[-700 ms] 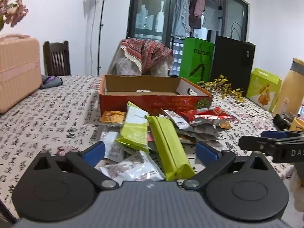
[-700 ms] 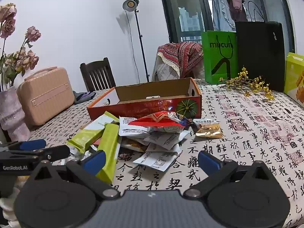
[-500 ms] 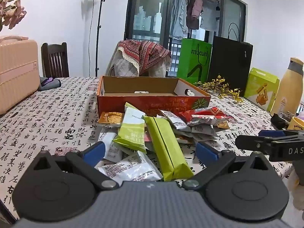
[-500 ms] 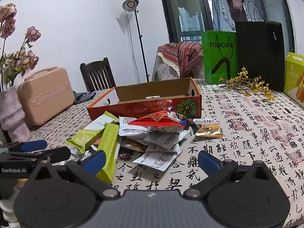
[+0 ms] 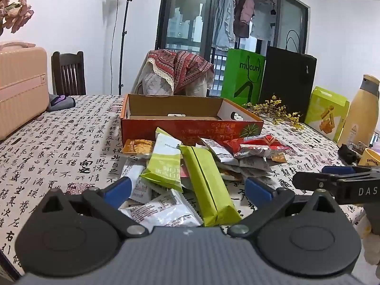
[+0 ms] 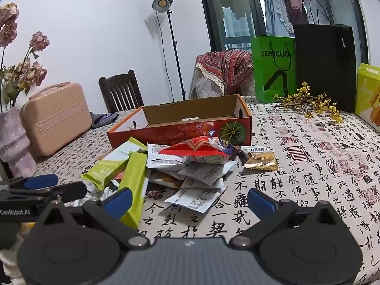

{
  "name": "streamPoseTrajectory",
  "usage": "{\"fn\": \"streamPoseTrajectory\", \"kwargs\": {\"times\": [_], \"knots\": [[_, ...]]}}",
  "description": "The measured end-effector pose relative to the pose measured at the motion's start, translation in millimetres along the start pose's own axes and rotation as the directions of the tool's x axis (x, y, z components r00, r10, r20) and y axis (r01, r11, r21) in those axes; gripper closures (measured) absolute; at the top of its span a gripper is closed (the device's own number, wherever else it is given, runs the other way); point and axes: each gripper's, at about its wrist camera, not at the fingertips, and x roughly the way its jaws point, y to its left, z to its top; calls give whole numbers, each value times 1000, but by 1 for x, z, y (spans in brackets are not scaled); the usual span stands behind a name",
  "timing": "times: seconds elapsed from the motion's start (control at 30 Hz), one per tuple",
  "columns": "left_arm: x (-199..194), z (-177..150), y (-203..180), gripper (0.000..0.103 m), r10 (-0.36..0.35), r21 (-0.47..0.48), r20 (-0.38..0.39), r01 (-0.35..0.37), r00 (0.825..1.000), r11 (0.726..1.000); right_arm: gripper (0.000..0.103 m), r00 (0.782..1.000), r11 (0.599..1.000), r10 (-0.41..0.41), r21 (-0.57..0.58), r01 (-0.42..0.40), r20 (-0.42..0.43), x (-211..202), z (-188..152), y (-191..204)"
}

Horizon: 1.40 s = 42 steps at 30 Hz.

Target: Organize snacks

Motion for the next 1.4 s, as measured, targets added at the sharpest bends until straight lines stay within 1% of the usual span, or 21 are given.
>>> {"fn": "streamPoseTrajectory", "kwargs": {"times": [1.4], "knots": [[1, -1, 0, 0, -1, -8, 3, 1, 1000, 1000, 0, 1000, 1000, 5, -2, -5, 0, 2, -1, 1]]}}
